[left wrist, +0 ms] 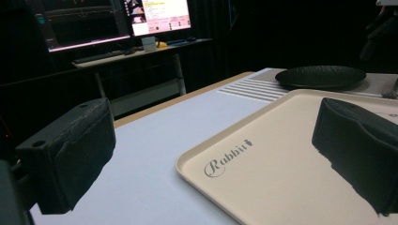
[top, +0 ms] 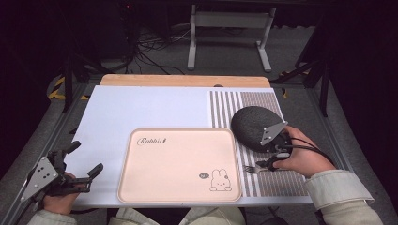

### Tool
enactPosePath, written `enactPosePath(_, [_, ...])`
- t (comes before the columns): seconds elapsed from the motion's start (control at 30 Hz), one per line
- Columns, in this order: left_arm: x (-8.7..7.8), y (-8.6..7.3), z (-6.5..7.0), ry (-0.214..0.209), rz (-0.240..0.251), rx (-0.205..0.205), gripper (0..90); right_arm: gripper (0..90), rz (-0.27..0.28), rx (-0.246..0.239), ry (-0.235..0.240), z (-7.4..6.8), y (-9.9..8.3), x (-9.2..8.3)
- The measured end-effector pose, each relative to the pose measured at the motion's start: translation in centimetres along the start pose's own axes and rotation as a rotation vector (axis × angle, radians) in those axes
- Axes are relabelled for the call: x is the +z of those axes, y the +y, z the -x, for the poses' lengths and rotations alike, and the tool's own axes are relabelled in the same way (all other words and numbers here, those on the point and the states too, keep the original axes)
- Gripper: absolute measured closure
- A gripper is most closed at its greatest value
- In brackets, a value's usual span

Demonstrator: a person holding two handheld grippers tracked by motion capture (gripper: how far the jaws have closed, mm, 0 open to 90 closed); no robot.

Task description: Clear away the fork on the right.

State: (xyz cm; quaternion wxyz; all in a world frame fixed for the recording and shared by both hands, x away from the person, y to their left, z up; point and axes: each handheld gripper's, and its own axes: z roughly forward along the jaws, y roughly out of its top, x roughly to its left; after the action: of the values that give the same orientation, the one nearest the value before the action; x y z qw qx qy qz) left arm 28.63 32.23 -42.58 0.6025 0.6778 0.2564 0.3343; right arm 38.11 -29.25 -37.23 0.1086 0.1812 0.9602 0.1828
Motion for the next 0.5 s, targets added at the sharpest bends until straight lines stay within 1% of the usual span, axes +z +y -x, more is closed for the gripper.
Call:
enactPosePath(0.03, [0.0, -0.01, -0.01, 0.0, 0.0, -0.001, 0.5, 22.6, -0.003, -0.01, 0.006, 0.01, 0.0, 0.12])
enactPosePath(0.07, [0.0, -0.01, -0.01, 0.0, 0.0, -0.001, 0.5, 22.6, -0.003, -0.01, 0.006, 0.01, 0.0, 0.12])
enactPosePath(0.1, [0.01, -0.01, -0.03, -0.001, -0.002, 0.001, 0.5, 22.6, -0.016, -0.021, 0.022, -0.06, 0.01, 0.31])
enactPosePath(0.2, [0.02, -0.02, -0.01, -0.001, -0.002, 0.0, 0.5, 22.6, -0.022, -0.022, 0.032, -0.12, 0.01, 0.41])
enactPosePath(0.23, [0.02, -0.02, -0.01, -0.001, -0.002, 0.0, 0.5, 24.6, -0.033, -0.029, 0.048, -0.17, 0.0, 0.64])
enactPosePath(0.27, [0.01, -0.02, -0.02, 0.0, -0.004, 0.0, 0.5, 25.6, -0.043, -0.018, 0.058, -0.26, 0.01, 0.67])
enactPosePath(0.3, [0.0, -0.01, -0.03, -0.001, -0.005, 0.0, 0.5, 25.4, -0.05, -0.02, 0.069, -0.31, 0.02, 0.76])
enactPosePath(0.5, [0.01, -0.03, -0.04, 0.001, -0.004, -0.001, 0.5, 25.1, -0.087, -0.036, 0.1, -0.6, 0.14, 1.11])
